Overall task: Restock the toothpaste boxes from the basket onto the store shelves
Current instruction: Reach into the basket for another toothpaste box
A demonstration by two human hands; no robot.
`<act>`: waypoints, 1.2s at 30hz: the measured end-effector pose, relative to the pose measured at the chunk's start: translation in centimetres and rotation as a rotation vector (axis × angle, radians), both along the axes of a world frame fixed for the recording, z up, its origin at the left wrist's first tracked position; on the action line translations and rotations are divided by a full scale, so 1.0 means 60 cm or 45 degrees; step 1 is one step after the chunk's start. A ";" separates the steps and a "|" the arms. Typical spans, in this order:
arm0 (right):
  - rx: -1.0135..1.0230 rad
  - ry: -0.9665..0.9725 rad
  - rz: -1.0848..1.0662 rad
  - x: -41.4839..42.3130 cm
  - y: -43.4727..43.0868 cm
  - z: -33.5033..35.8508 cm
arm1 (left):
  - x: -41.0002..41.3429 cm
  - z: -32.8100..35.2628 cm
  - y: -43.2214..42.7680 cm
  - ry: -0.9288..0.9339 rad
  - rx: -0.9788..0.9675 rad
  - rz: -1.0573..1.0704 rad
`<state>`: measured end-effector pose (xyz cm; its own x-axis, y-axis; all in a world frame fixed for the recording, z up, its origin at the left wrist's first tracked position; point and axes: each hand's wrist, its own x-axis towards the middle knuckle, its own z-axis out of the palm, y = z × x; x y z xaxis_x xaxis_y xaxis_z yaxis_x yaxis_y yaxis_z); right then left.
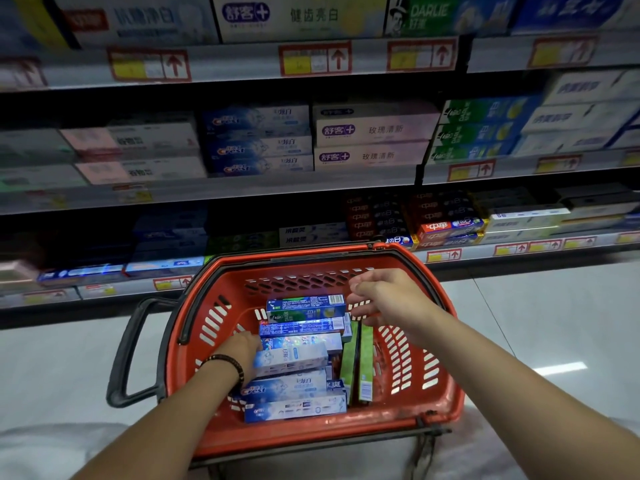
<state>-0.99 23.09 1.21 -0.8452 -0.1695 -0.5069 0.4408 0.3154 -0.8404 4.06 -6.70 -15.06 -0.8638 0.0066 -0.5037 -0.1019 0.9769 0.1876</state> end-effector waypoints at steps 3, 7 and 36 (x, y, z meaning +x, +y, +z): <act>-0.001 0.006 -0.001 0.001 0.001 0.002 | -0.002 0.017 0.003 0.029 -0.009 -0.039; 0.017 0.031 0.017 0.005 0.004 0.005 | -0.005 0.050 0.014 0.099 0.007 -0.063; -0.044 0.110 -0.105 0.018 0.005 0.022 | -0.011 0.316 0.053 0.703 0.205 -0.057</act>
